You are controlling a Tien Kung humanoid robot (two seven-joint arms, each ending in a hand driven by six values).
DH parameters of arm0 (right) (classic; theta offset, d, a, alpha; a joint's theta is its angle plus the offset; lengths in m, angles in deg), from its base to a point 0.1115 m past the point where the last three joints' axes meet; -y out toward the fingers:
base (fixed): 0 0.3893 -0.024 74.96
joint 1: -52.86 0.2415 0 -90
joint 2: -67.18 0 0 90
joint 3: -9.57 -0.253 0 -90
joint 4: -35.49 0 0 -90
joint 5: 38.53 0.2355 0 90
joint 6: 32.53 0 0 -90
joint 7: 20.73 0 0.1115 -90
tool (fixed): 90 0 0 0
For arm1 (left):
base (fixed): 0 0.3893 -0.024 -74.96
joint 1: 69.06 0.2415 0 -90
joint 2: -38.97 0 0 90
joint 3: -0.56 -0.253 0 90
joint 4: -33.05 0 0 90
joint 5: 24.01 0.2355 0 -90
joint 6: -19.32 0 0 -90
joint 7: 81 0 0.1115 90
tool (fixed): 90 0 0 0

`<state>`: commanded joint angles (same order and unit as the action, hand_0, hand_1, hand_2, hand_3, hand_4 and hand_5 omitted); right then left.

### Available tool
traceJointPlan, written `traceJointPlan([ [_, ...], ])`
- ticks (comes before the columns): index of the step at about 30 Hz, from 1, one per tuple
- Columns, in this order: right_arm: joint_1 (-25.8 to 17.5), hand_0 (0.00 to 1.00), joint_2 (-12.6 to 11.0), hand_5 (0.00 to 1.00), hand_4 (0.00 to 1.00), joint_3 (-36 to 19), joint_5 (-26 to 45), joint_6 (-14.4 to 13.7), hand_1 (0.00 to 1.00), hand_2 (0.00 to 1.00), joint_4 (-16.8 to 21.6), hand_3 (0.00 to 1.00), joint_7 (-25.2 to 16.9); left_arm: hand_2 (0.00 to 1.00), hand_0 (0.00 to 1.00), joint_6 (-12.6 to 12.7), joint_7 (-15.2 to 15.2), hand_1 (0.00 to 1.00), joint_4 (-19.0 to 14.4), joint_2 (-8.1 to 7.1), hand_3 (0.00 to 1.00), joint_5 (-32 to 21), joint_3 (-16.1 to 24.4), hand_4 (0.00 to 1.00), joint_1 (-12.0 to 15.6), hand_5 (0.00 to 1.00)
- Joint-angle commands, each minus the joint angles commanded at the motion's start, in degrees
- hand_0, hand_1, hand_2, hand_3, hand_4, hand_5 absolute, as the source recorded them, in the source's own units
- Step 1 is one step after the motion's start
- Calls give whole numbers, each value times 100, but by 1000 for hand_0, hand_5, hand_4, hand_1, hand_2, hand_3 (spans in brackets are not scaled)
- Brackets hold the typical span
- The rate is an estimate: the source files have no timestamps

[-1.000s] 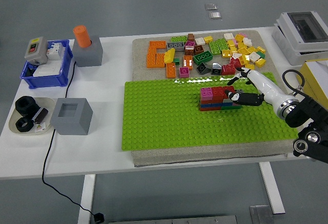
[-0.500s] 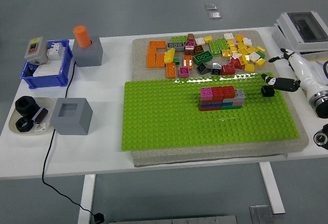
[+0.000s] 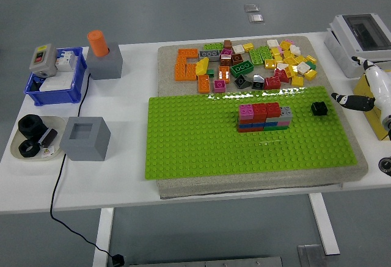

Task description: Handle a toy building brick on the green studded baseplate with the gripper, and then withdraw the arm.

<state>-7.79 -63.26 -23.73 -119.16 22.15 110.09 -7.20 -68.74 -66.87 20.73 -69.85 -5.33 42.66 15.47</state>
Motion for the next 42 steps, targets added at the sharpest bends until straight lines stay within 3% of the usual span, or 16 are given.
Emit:
traceJointPlan([
  [1,-5,817,-12,162,842,-5,9,1,927,955,1,918,-9,677,766,1,4,710,0,-5,772,13,9,795,-9,539],
  [2,-8,815,-23,159,845,-3,22,2,922,950,-3,828,-19,678,766,1,8,709,0,-9,772,25,17,797,-19,539],
  [7,29,815,-73,159,845,110,99,29,922,950,-55,828,-47,678,766,-3,20,709,0,-25,772,61,37,797,-60,539],
  [8,46,815,-79,153,845,141,112,36,919,949,-63,753,-49,679,766,-4,22,710,0,-26,772,65,39,796,-65,535],
  [22,-113,809,-95,135,837,-34,179,10,913,945,3,710,-100,678,765,-15,39,710,4,-78,773,170,116,796,-152,522],
  [25,-37,809,-48,135,837,127,337,21,913,945,-133,710,-160,678,765,-7,42,710,1,-73,773,151,119,796,-135,522],
  [32,594,809,91,120,836,883,976,193,907,939,-490,705,-400,678,765,20,91,710,-13,-23,775,166,157,793,-103,511],
  [42,1144,812,134,103,824,1795,1131,469,909,941,-583,703,-266,678,765,-6,61,710,1,-18,775,174,137,792,-172,508],
])
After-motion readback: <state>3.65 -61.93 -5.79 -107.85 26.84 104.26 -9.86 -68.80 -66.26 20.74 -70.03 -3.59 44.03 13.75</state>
